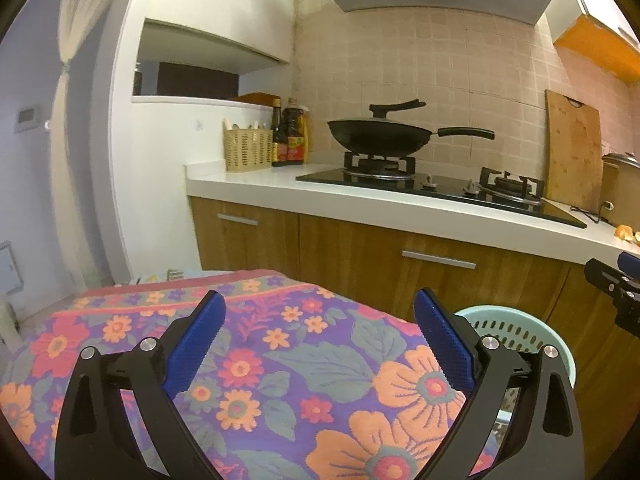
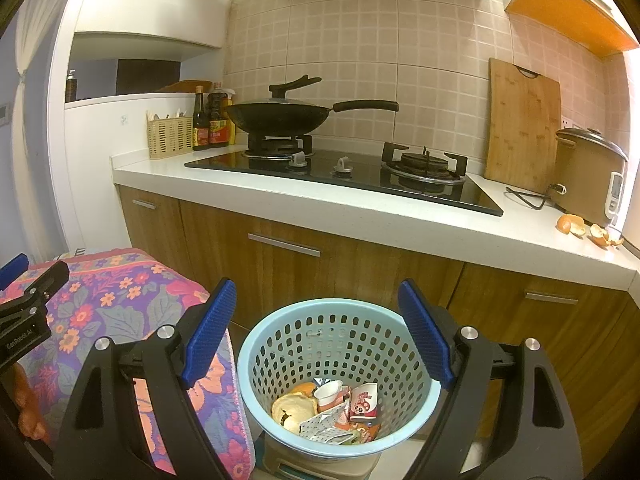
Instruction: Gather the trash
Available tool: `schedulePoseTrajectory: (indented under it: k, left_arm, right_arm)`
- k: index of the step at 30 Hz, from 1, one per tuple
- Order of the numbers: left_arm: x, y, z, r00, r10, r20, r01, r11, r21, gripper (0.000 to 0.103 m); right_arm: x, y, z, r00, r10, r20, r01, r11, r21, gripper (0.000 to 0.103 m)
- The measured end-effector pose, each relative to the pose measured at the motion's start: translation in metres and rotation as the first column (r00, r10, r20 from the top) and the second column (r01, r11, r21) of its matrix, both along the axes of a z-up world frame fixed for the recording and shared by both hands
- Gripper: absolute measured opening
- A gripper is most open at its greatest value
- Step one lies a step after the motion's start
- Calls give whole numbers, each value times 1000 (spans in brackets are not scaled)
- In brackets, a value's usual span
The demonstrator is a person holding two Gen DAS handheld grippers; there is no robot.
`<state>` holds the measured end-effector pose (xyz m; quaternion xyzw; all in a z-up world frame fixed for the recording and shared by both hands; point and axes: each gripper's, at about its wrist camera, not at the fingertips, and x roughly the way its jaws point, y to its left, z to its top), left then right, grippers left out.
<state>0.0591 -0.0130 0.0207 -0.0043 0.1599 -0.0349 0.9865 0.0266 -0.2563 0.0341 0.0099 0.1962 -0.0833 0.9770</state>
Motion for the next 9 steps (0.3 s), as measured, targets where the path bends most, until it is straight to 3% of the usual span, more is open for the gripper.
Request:
schedulePoseTrajectory:
  k: [9]
  left_arm:
    - [3, 2, -1, 1000, 2, -31, -3, 1000, -20, 95]
  right_arm:
    - [1, -2, 0, 1000, -4, -3, 5, 1000, 7, 79]
